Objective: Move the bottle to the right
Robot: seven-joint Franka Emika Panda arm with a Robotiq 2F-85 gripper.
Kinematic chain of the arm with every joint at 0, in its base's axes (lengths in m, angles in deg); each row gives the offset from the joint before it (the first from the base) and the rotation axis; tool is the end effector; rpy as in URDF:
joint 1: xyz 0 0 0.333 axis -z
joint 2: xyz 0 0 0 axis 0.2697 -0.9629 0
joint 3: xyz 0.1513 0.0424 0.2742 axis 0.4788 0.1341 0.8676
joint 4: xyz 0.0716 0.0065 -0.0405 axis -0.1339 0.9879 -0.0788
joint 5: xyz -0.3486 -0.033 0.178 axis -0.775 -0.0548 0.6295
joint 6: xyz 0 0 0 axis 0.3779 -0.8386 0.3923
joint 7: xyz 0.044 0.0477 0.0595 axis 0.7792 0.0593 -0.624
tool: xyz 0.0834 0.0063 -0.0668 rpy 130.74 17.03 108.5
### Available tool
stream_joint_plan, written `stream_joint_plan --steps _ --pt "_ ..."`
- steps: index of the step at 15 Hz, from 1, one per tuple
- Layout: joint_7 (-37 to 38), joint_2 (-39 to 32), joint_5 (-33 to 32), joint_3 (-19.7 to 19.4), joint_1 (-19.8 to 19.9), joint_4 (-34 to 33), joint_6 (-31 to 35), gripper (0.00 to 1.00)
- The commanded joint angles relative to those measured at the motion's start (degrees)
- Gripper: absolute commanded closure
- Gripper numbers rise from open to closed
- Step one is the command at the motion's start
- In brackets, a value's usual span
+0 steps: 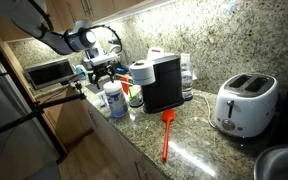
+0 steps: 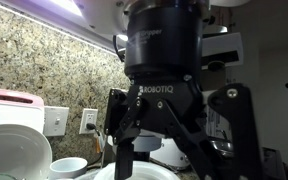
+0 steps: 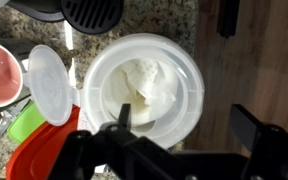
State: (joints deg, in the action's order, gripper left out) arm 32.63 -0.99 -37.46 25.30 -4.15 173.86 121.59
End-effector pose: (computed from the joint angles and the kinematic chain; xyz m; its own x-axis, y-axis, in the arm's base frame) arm 0.5701 0.3728 0.3150 -0.0013 0.9990 -0.0455 0.9998 0.0022 0.0181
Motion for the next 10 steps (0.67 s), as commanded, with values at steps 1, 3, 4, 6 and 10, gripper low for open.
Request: stream_joint_plan --steps 1,3,4,6,10 --pt "0.5 -0.2 -1.5 -0.5 0.3 -0.6 -1.5 0.0" --pt "-0.2 -0.9 -1.3 -0.6 0.7 -1.1 -2.2 0.0" --pt "-0.2 -1.1 -1.3 -0.7 0.8 -1.2 -2.6 0.0" --pt "-0.3 -1.6 -1.0 -0.8 1.2 -1.5 -3.2 0.0" --pt "-0.2 -2.0 -1.3 -0.9 1.3 -1.6 -3.7 0.34"
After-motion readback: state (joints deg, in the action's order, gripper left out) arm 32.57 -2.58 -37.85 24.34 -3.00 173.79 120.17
